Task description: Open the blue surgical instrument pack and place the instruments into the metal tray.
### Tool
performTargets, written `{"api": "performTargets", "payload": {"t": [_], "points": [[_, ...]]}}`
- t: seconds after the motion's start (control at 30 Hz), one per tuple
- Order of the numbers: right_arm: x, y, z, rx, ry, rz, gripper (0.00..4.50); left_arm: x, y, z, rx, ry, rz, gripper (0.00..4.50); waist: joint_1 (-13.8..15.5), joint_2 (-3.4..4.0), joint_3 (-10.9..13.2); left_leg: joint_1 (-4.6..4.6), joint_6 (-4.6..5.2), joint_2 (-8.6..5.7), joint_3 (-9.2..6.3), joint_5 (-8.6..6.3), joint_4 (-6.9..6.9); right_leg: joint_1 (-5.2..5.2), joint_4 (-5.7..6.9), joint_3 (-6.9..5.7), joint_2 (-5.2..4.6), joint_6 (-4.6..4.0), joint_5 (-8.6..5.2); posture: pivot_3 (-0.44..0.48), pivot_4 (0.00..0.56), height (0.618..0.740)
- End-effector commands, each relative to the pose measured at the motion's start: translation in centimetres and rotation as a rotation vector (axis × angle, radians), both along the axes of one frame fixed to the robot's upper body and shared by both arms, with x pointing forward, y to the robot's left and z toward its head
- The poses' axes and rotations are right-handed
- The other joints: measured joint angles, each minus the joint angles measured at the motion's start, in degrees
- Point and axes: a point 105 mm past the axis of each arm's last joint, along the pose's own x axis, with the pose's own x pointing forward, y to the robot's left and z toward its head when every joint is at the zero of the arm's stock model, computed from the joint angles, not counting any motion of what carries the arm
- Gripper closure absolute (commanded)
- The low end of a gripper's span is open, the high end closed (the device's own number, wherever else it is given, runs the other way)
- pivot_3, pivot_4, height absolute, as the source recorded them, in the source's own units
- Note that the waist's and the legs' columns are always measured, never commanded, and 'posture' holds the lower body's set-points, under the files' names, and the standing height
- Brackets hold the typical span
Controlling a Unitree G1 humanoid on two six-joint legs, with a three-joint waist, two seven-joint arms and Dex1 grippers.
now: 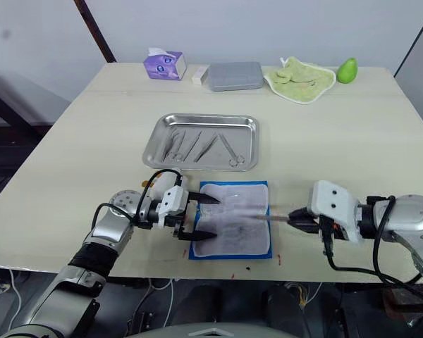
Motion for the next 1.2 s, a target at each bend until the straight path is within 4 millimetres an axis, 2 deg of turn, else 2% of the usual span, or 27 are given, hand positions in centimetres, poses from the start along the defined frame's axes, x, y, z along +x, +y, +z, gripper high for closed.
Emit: {"api": "performTargets", "payload": {"t": [0.03,0.17,0.27,0.37,0.43,0.73,1.0,1.2], "points": [[1.2,1.4,2.3,0.103,-0.077,-0.05,4.44,-1.5,0.9,-3.6,0.106,0.117,0.029,0.0,0.0,0.01,0.0,0.0,0.0,0.0,0.0,0.0,0.0,0.0,0.0,0.01,0.01,0.0,0.0,0.0,0.15,0.74],[3.8,3.7,3.6,0.212,-0.134,-0.145,4.44,-1.5,1.0,-3.5,0.104,0.114,0.034,0.0,0.0,0.05,0.0,-0.05,0.0,-0.01,-0.03,0.0,-0.02,-0.02,-0.01,0.04,0.03,-0.01,0.0,0.0,0.15,0.74],[6.5,4.6,3.9,0.154,-0.188,-0.291,4.44,-1.4,1.0,-3.5,0.103,0.113,0.038,0.0,-0.2,0.23,0.1,-0.03,0.0,-0.02,0.01,0.0,-0.01,-0.03,0.01,0.12,0.04,-0.01,0.01,0.0,0.15,0.74],[9.1,7.1,4.3,0.241,-0.067,-0.365,4.44,-1.2,0.9,-3.4,0.1,0.112,0.044,0.0,-0.2,0.27,0.0,-0.05,0.01,-0.03,-0.02,0.0,-0.01,-0.06,0.05,0.12,0.06,-0.1,0.05,0.0,0.15,0.74],[11.0,8.3,4.3,0.273,-0.018,-0.458,4.44,-1.1,0.9,-3.4,0.097,0.112,0.048,0.0,-0.1,0.36,0.0,-0.03,0.01,-0.02,-0.02,0.0,-0.02,-0.08,0.09,0.15,0.09,-0.26,0.13,0.0,0.15,0.74],[16.5,11.0,2.4,0.321,0.057,-0.711,4.44,-1.1,0.7,-3.4,0.09,0.113,0.057,0.0,-0.2,0.38,0.0,-0.1,0.01,-0.13,-0.01,0.01,0.01,-0.12,0.15,0.21,0.02,-0.27,0.15,0.0,0.15,0.74],[19.9,12.3,0.0,0.309,0.067,-0.823,4.44,-1.1,0.6,-3.4,0.088,0.113,0.06,0.0,-0.2,0.4,0.0,-0.1,0.02,-0.12,-0.02,0.01,0.02,-0.13,0.2,0.2,0.02,-0.27,0.15,0.0,0.15,0.74],[20.8,12.6,-0.7,0.313,0.07,-0.851,4.44,-1.1,0.5,-3.4,0.086,0.111,0.061,0.0,-0.2,0.42,0.1,-0.1,0.02,-0.12,-0.02,0.01,0.01,-0.13,0.21,0.2,0.03,-0.27,0.15,0.0,0.15,0.74]]}}
